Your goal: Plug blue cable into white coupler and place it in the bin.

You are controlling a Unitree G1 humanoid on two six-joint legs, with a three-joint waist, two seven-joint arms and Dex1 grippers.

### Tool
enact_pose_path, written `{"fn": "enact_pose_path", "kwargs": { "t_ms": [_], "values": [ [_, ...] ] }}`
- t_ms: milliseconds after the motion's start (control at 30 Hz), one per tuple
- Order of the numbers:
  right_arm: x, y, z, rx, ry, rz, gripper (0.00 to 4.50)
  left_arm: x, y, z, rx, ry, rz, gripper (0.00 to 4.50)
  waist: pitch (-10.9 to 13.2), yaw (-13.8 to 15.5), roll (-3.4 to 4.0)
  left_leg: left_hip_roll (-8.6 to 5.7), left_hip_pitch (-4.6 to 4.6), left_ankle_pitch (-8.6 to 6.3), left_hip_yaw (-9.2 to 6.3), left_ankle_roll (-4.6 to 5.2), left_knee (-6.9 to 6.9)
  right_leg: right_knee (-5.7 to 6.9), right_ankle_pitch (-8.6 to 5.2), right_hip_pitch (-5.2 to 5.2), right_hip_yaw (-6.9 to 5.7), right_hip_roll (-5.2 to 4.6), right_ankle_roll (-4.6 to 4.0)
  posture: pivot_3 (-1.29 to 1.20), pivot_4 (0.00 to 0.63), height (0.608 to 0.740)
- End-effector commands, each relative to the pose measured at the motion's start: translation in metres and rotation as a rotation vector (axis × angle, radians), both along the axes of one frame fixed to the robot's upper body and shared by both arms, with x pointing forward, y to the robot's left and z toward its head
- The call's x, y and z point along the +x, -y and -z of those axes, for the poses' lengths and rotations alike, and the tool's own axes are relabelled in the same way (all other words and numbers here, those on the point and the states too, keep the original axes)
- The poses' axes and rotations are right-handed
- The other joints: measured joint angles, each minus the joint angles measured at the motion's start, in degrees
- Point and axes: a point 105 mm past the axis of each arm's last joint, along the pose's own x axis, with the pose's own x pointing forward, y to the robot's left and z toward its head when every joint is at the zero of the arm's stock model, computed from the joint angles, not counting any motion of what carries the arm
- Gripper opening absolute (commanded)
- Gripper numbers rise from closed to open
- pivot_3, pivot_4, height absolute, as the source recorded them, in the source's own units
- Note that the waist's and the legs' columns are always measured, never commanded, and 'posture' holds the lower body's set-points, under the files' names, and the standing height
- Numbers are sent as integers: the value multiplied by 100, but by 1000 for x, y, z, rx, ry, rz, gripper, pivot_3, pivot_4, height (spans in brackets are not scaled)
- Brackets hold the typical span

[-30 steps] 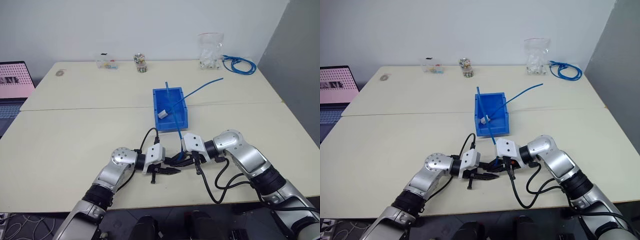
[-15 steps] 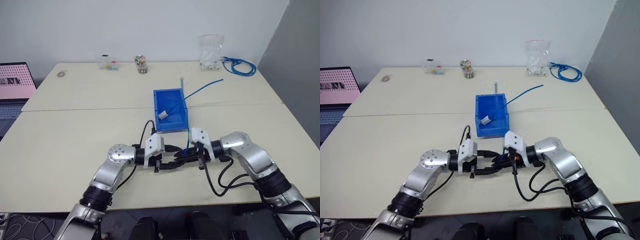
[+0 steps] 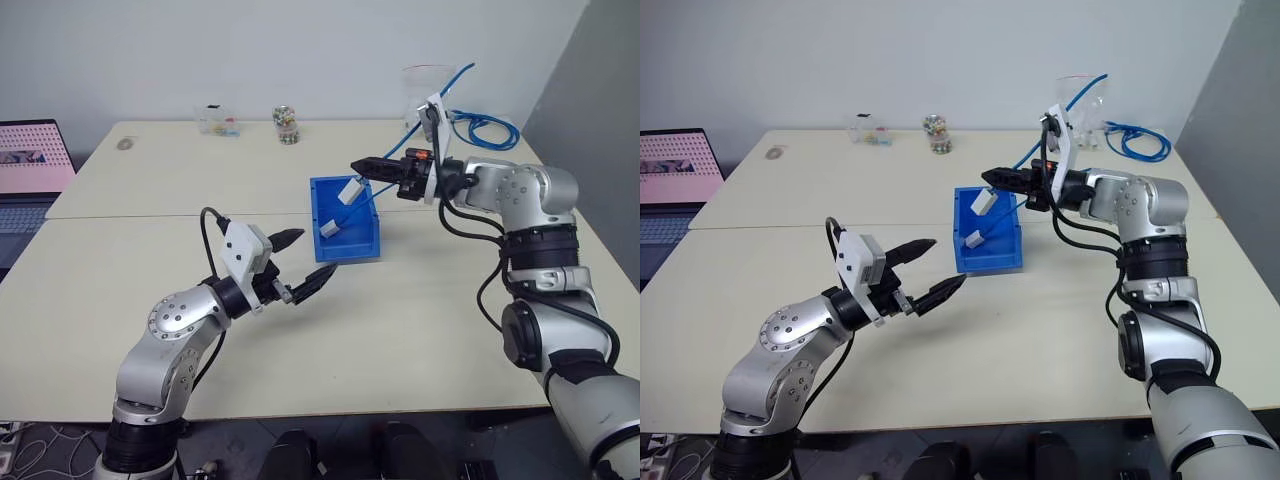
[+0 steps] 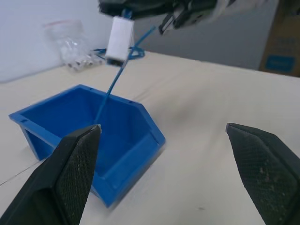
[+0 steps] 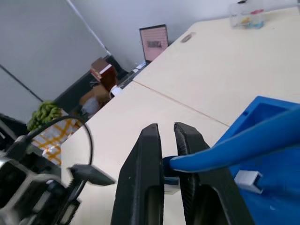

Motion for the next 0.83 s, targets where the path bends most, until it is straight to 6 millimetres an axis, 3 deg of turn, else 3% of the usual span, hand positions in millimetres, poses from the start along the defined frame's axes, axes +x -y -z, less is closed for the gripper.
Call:
{"fn": "enact_pose_path", "kwargs": {
  "t_ms": [33, 200, 433, 567, 767, 833],
  "values": [
    [17, -10, -6, -35, 66, 49, 853, -6, -5, -6, -32, 35, -139, 4500, 1, 1, -1, 0, 0, 0, 4, -1, -1, -3, 1, -1, 1, 0, 1, 0, 150, 740],
    [27, -15, 0, -90, 79, 94, 1839, -8, -9, -1, -63, 25, -230, 4500, 1, 1, -2, 3, -73, 0, 3, -3, 14, 22, 4, -83, 7, -1, -3, 0, 150, 740],
    [31, -5, -1, -153, 109, 110, 3370, -4, -9, 4, -72, -2, -234, 4500, 1, 9, -1, 7, -81, 2, -3, -3, 11, 21, 11, -89, -3, 4, -12, 0, 150, 740],
    [32, 22, -7, -208, 180, 139, 4355, 16, -21, 10, -138, -77, -337, 4500, 1, 35, -1, 3, -84, 2, -4, -3, 12, 17, 11, -88, -5, 5, -12, 0, 150, 740],
    [5, 40, -14, -239, 253, 107, 4435, 25, -28, 11, -133, -89, -389, 4500, 1, 26, -1, 3, -88, 2, -6, -3, 10, 11, 11, -86, -4, 2, -10, 0, 150, 740],
    [-28, 59, 1, -280, 320, 144, 4435, 29, -32, 13, -145, -105, -429, 4500, 1, 25, -1, 6, -92, 2, -9, -4, 11, 9, 11, -87, -4, -2, -10, 0, 150, 740]
  ]
}}
